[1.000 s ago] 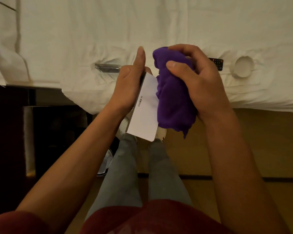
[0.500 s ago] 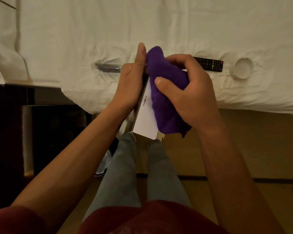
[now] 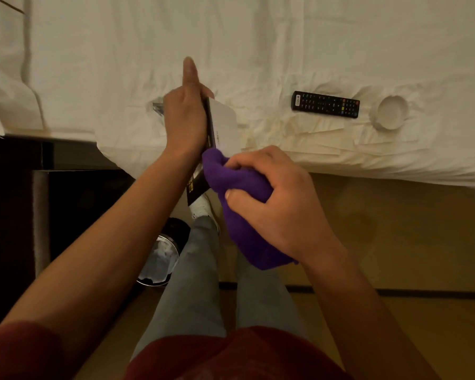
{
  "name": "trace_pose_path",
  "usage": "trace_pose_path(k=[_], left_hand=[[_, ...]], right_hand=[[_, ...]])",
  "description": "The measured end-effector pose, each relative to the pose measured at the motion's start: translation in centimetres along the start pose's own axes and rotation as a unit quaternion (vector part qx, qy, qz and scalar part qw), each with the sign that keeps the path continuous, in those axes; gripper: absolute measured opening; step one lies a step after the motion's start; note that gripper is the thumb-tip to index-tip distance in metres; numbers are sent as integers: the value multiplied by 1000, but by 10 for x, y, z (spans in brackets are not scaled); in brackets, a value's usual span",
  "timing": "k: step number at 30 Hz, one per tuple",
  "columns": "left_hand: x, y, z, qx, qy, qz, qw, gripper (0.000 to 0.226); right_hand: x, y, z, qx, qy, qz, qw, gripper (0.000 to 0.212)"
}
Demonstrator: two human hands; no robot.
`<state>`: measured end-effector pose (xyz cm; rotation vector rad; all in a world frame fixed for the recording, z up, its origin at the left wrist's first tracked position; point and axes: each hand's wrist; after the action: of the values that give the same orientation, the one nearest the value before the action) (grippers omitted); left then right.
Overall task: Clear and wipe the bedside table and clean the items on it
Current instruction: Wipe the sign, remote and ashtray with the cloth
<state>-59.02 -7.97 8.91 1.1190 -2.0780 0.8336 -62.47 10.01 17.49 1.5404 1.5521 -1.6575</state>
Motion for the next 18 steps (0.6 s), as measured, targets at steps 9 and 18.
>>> trace_pose_path(k=[9, 18], left_hand=[[28, -12, 17, -10, 205, 226, 952, 45], [7, 26, -11, -206, 324, 389, 837, 26]], right_hand=[[49, -31, 20, 16, 142, -72, 987, 38], [54, -30, 57, -130, 109, -77, 983, 52]])
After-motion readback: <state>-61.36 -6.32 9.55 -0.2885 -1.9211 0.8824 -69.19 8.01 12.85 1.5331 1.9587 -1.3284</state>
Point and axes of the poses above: each hand's wrist, its own z-axis towards the middle knuckle, its own y-axis out of the palm, x = y × z, and after that the axes turned 10 degrees about -y, right-handed
